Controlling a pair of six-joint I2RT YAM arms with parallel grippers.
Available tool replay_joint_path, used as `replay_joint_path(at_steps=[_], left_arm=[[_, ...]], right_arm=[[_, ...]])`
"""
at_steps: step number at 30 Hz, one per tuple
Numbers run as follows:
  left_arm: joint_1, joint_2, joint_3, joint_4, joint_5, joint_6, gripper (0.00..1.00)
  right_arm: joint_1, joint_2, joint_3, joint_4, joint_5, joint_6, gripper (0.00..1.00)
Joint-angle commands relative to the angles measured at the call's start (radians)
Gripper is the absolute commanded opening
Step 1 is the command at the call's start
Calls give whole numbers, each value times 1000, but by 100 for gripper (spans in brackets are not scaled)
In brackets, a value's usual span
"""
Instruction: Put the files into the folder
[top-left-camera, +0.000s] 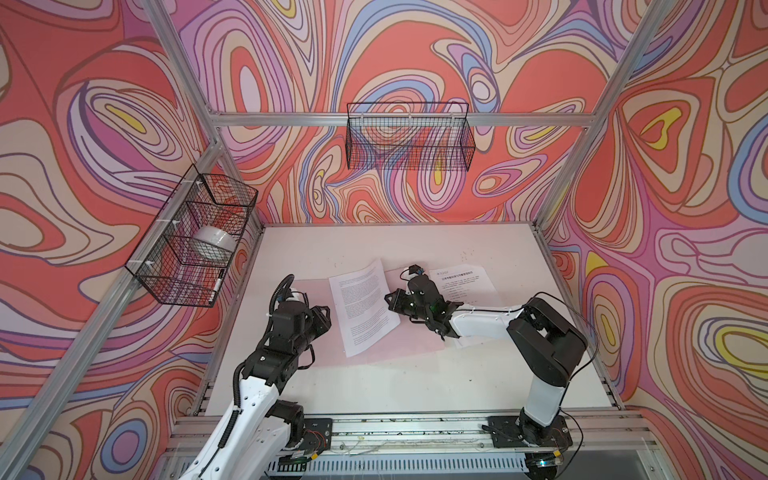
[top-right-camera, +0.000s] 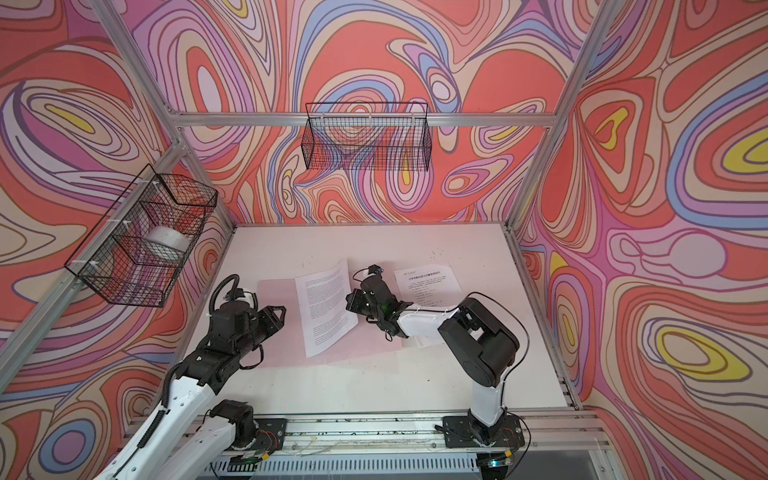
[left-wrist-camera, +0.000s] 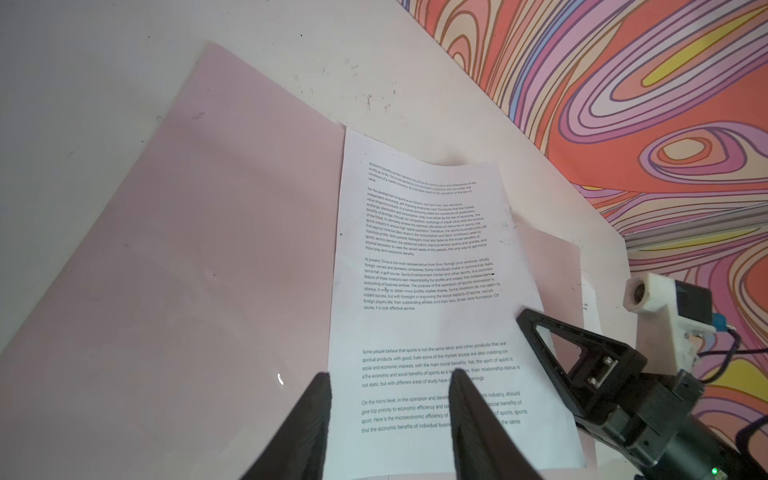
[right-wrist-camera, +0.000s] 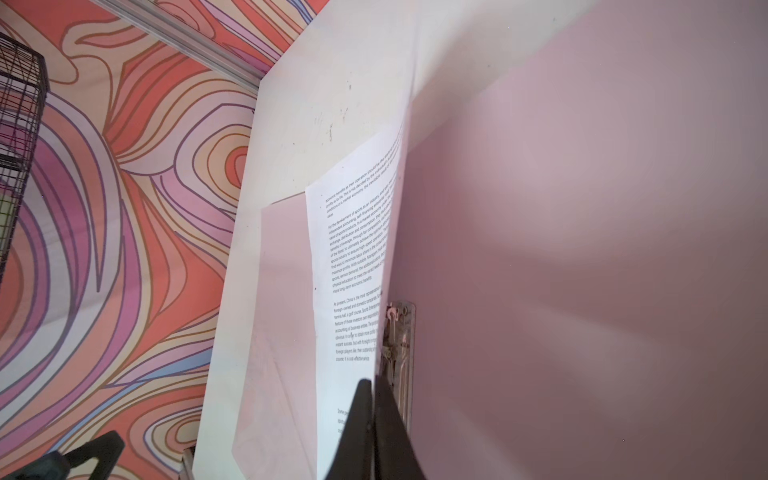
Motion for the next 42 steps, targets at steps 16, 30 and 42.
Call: replay_joint_path(at_steps=[16, 30, 42], left_arm=[[1, 62, -50, 94, 18, -15, 45], [1, 55, -63, 86, 6, -11, 45], [1, 49, -84, 92, 0, -17, 45]], right_arm=[[71, -31, 0, -18, 268, -70, 0], [173, 27, 57, -102, 396, -41, 0], [210, 95, 162, -317, 416, 157, 0]])
